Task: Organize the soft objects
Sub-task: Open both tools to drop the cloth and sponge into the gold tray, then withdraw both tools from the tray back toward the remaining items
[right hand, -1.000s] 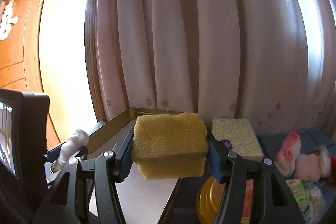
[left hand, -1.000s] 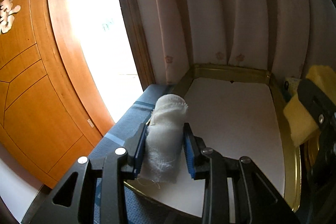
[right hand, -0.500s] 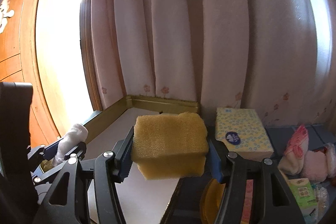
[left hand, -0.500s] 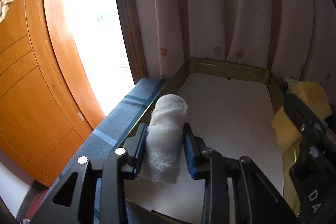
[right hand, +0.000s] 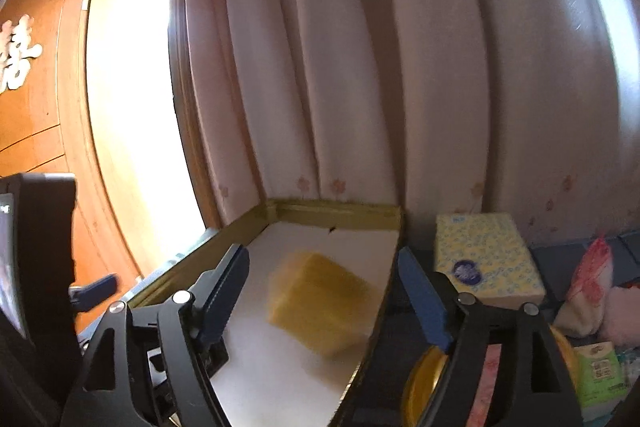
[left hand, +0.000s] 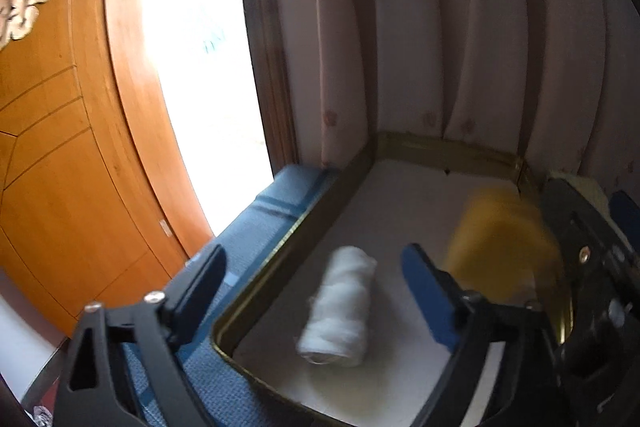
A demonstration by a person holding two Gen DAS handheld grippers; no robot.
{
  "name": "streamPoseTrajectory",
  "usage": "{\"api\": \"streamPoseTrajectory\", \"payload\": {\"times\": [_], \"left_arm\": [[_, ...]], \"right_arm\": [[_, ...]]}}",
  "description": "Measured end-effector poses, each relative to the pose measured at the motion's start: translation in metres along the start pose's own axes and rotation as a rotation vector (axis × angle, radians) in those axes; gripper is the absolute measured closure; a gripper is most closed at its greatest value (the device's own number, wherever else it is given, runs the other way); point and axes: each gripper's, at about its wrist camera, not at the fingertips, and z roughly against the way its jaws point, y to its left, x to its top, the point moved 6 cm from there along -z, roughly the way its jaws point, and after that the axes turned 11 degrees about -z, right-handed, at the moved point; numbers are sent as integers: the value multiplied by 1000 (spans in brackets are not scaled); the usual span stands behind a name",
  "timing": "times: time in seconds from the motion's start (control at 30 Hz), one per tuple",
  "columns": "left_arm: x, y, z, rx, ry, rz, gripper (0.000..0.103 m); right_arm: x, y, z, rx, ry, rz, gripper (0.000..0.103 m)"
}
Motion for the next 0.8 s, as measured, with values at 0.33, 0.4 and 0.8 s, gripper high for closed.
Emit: {"api": "streamPoseTrajectory", "payload": {"times": [0.33, 0.4, 0.8], "left_arm": [[5, 3, 12, 28, -67, -2, 5], [4, 8, 14, 34, -74, 16, 5], [4, 11, 22, 40, -118, 33, 4]], "right_arm": [[10, -16, 32, -95, -153, -37, 12], [11, -16, 33, -91, -155, -34, 12], [10, -13, 54, -99, -215, -20, 12]]}}
